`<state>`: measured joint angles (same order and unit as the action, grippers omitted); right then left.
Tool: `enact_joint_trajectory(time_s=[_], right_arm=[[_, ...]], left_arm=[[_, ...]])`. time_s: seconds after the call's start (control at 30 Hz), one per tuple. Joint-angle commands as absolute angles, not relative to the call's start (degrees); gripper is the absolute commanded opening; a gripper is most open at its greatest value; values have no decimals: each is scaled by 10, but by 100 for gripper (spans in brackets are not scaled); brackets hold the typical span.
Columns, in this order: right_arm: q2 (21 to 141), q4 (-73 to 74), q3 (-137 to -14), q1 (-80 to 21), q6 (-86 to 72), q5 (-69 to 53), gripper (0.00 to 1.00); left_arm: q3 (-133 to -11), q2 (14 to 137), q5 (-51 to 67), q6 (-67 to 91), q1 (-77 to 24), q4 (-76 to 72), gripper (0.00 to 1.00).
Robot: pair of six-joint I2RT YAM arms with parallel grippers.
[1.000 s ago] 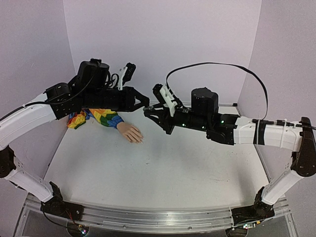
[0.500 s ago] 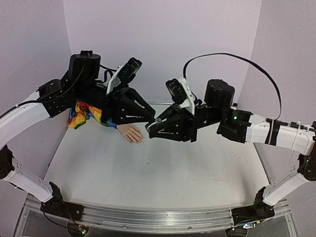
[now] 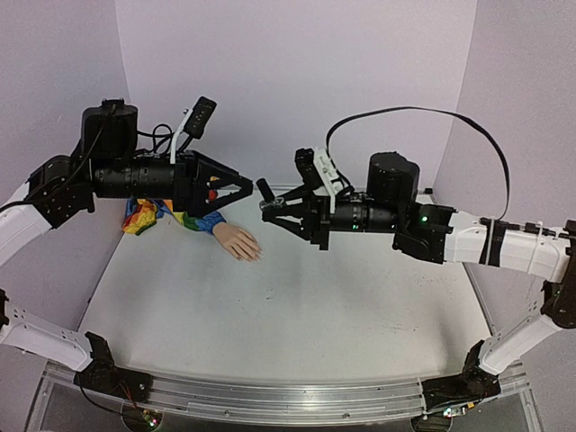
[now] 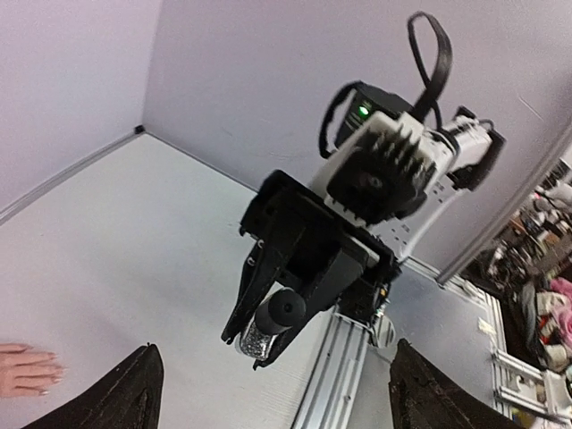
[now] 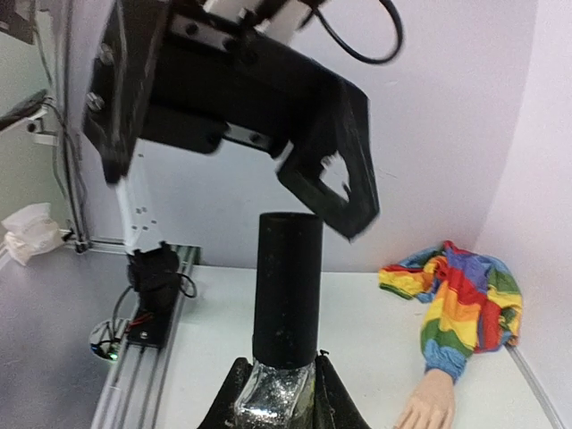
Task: Paint the nails
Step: Screw the nail polish bottle cap onto the nail polish bottle.
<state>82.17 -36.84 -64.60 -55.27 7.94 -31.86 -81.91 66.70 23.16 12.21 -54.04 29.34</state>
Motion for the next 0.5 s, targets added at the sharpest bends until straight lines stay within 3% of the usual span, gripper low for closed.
enact_joint_trajectory(time_s=[0.0,0.1,0.23,0.47], right_arm=[[851,-401,-666,-552,120,-196,0],[864,-411,-669,-552,119,-173,0],[870,-417,-672,-552,115,-142,0],[874,-417,-673,-552,123,-125,0]], left_arm=[[-775,649,92,220,-536,212,89],[-766,666,94,256,-534,173,86],[-783,703,105,265,-534,171,74],[-775,727,70,251,-535,162,66]])
